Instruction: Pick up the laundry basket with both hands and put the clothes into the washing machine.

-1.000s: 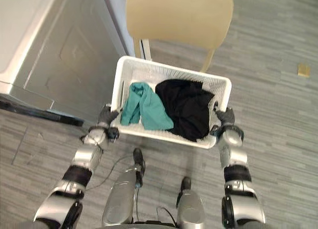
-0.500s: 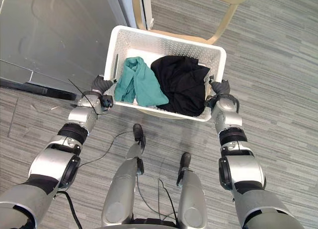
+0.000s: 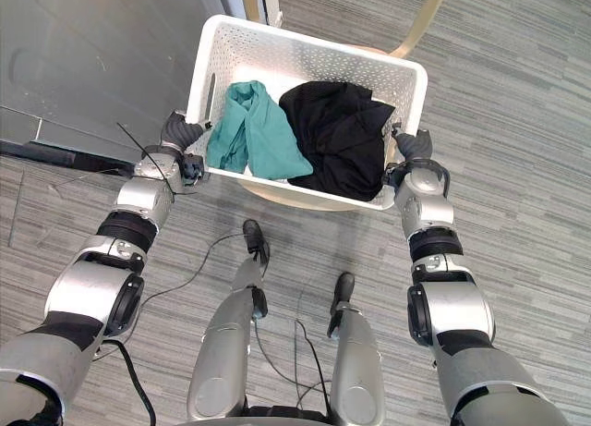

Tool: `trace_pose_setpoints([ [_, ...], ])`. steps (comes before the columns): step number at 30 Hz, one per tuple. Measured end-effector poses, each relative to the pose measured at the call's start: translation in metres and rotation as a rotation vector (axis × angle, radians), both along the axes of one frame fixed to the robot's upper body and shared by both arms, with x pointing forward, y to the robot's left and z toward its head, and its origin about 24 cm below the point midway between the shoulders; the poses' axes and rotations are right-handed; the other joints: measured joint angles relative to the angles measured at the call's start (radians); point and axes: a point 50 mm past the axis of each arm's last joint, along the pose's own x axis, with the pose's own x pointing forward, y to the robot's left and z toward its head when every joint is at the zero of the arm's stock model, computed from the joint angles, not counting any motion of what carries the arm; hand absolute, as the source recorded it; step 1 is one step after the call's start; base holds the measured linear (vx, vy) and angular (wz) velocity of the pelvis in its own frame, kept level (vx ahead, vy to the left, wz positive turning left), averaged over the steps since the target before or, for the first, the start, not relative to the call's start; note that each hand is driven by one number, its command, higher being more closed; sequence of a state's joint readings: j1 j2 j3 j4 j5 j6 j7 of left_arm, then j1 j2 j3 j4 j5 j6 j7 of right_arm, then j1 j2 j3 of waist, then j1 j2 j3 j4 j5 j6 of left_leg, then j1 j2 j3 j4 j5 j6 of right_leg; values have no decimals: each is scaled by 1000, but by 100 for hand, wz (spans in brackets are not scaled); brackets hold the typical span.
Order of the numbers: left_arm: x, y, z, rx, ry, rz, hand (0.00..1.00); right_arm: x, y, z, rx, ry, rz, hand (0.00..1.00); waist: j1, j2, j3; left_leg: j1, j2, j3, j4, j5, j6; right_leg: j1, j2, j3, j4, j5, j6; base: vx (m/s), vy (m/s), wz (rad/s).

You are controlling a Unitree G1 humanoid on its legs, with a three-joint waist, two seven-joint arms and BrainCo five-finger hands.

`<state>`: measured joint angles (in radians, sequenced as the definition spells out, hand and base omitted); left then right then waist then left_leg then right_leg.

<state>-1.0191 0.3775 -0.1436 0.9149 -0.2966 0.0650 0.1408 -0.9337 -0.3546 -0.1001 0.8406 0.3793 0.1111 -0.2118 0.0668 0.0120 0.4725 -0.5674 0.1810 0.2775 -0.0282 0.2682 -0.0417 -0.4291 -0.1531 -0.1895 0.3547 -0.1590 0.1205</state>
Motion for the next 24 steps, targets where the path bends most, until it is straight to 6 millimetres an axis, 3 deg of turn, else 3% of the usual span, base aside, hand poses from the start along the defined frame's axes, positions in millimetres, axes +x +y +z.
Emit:
trace_pose_setpoints([
  [4,1,6,13,-36,-43,35,0,3,4,10,5,-27,25,0,-2,-5,3,-21,10,12,10,15,16,-15,5,-1,-4,0,0,17,-39,-6],
  [8,1,9,11,-62,-39,59,0,4,3,9,11,-22,25,0,-3,-5,3,-19,12,15,11,24,26,-14,6,-1,-1,0,0,38,-45,-1],
  [12,0,17,3,-93,-13,92,0,3,1,5,23,-11,33,0,-8,-5,3,1,11,21,11,31,33,-3,3,-1,13,0,0,49,-54,1],
  [15,-5,26,-14,-111,25,131,0,-1,-6,-7,42,15,11,0,-15,-5,3,37,9,22,11,31,32,32,0,-3,14,0,0,56,-46,7],
  [17,-13,35,-30,-117,47,159,0,-11,-18,-18,60,10,-20,0,-17,-5,3,67,9,22,11,30,31,63,-1,-8,19,0,0,65,-60,12],
  [19,-22,48,-43,-124,59,197,0,-28,-42,-36,98,18,-98,0,-20,-5,3,93,7,19,10,26,27,84,-6,-24,40,-2,2,52,-52,16],
  [22,-39,65,-62,-123,67,273,0,-69,-93,-74,128,86,-271,0,-27,-8,1,137,-25,-5,9,23,24,132,-37,-44,75,-48,8,65,-46,34],
  [24,-53,78,-72,-140,57,330,0,-94,-111,-98,150,140,-361,0,-25,-8,1,165,-35,-17,8,16,16,163,-47,-51,83,-74,8,39,-63,29],
])
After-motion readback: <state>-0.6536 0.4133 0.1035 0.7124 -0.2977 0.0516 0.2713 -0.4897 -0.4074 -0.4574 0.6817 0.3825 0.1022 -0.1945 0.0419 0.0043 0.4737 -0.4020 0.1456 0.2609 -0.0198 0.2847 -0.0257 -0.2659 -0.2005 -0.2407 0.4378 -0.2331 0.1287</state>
